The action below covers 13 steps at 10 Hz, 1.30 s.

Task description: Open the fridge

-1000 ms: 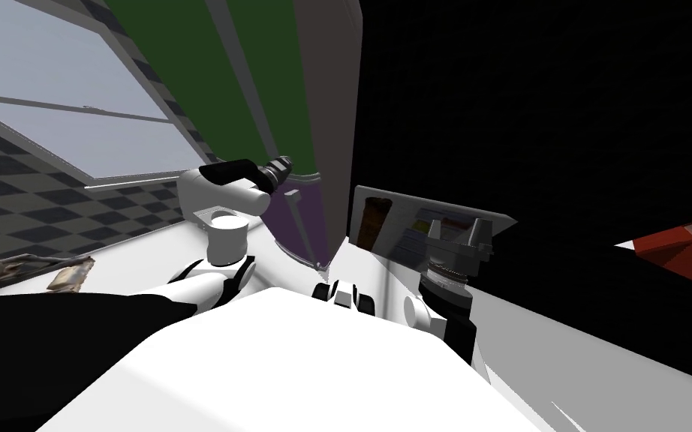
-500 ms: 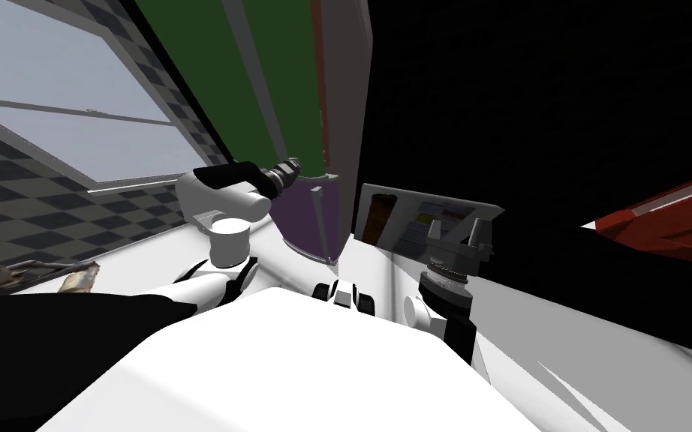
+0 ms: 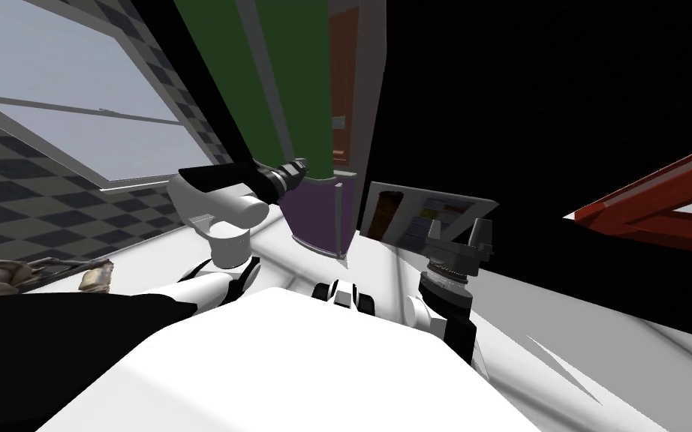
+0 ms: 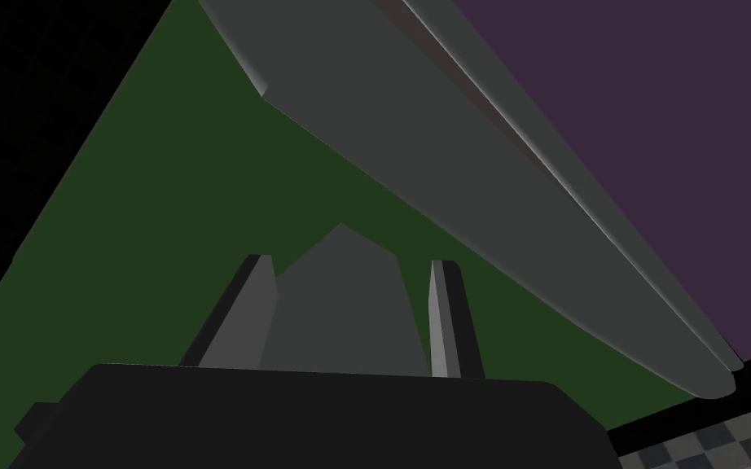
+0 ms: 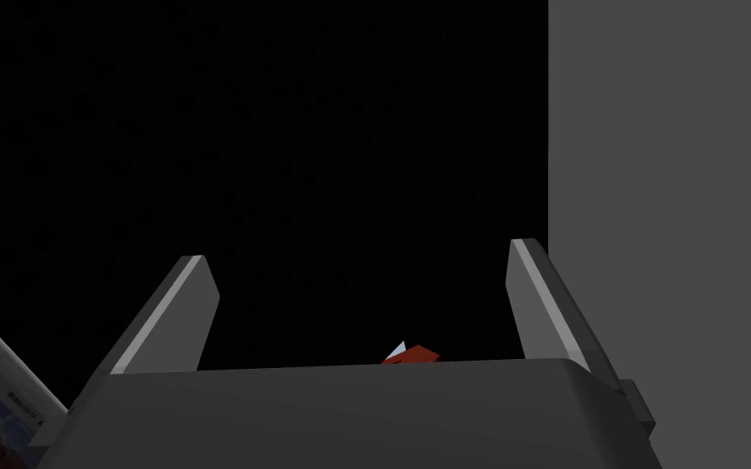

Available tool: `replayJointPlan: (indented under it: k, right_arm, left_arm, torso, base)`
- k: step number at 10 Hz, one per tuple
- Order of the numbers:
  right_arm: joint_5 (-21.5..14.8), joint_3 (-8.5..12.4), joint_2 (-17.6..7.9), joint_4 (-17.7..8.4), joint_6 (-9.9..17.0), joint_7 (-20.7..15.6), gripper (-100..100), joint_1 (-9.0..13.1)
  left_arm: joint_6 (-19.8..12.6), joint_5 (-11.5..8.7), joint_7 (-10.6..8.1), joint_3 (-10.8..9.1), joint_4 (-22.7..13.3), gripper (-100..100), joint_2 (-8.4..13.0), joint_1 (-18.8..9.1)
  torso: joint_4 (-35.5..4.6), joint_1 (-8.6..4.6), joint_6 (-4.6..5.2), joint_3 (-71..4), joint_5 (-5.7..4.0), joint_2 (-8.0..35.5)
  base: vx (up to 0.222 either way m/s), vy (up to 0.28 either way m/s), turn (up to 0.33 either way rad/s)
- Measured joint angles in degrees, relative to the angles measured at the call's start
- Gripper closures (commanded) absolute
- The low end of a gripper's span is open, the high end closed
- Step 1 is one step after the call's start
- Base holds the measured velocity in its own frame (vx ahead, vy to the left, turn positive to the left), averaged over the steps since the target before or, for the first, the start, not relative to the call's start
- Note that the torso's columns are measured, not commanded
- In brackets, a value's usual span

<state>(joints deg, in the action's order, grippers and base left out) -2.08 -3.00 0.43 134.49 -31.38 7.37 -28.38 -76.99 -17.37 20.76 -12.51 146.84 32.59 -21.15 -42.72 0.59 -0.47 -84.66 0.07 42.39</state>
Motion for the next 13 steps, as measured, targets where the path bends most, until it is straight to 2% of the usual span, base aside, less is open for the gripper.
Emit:
replayJointPlan:
  k: [2,3,4,5,8,10,13]
  right_arm:
    - [0.00,0.01,-0.01,0.00,0.00,0.00,0,0.01]
    - [0.00,-0.01,0.01,-0.01,0.00,0.00,0,-0.01]
    - [0.00,0.00,0.00,0.01,0.00,0.00,0,-0.01]
    - [0.00,0.00,0.00,0.00,0.00,0.00,0,0.00]
    - [0.00,-0.01,0.01,0.00,0.00,0.00,0,-0.01]
    - [0.00,0.00,-0.01,0.00,0.00,0.00,0,0.00]
    - [0.00,0.00,0.00,0.00,0.00,0.00,0,0.00]
  left_arm:
    - [-0.86,-2.48,0.21,-0.03,2.10,100,-0.36,-0.16]
    - [-0.93,-2.79,0.28,0.24,2.33,100,-0.46,0.04]
    - [-0.94,-3.43,0.29,0.61,2.39,100,-0.54,-0.12]
    - [-0.57,-5.06,0.44,0.70,2.57,100,-0.49,-0.18]
    - [0.52,-7.10,0.89,1.66,2.50,100,-0.74,-0.16]
    - [1.05,-9.22,1.04,2.17,2.64,100,-0.78,-0.69]
    - [2.04,-11.67,1.51,2.75,2.82,100,-0.75,-1.28]
  torso:
    - [0.08,0.02,0.13,0.23,0.05,0.26]
    - [0.22,-0.59,0.18,-0.02,-0.08,-0.20]
    - [0.31,-0.52,0.32,-0.05,-0.13,-0.22]
    - [0.24,-0.10,0.29,0.09,0.01,0.02]
    - [0.19,-0.12,0.17,-0.20,0.00,-0.33]
    - [0.08,0.37,0.16,-0.07,0.13,-0.05]
    - [0.07,-0.07,0.19,0.00,0.03,0.03]
  base:
    - [-0.195,0.222,-0.054]
    - [-0.118,0.175,-0.053]
    - [-0.181,0.304,-0.103]
    - [-0.176,0.247,-0.067]
    - [-0.136,0.237,-0.043]
    - [-0.188,0.287,-0.068]
    - [-0.177,0.257,-0.051]
